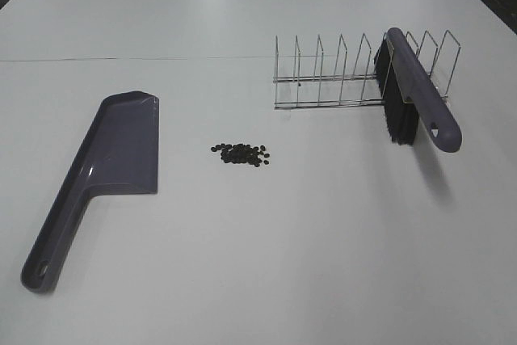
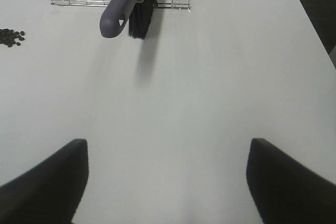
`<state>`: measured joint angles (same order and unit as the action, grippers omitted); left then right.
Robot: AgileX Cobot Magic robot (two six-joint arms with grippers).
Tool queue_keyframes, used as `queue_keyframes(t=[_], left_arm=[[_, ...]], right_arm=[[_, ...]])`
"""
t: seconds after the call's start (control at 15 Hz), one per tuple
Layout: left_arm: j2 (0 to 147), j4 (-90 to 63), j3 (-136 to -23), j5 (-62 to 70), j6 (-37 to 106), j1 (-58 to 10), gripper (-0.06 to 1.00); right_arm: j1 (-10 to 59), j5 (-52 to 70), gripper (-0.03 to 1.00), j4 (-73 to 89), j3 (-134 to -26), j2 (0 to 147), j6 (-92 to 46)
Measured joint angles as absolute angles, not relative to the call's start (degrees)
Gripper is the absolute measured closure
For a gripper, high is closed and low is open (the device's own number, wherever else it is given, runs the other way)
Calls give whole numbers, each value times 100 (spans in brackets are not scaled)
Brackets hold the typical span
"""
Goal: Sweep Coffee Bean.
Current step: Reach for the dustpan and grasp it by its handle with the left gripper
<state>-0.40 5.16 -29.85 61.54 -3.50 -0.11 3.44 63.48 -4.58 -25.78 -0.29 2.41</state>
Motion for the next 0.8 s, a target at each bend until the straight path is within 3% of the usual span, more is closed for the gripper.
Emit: queue_keyframes(t=[0.8], left_arm=[[264,516,-2985,6154,-350,-11,18]], right_arm=[[344,6348,24,-458,-2578,-29,241]])
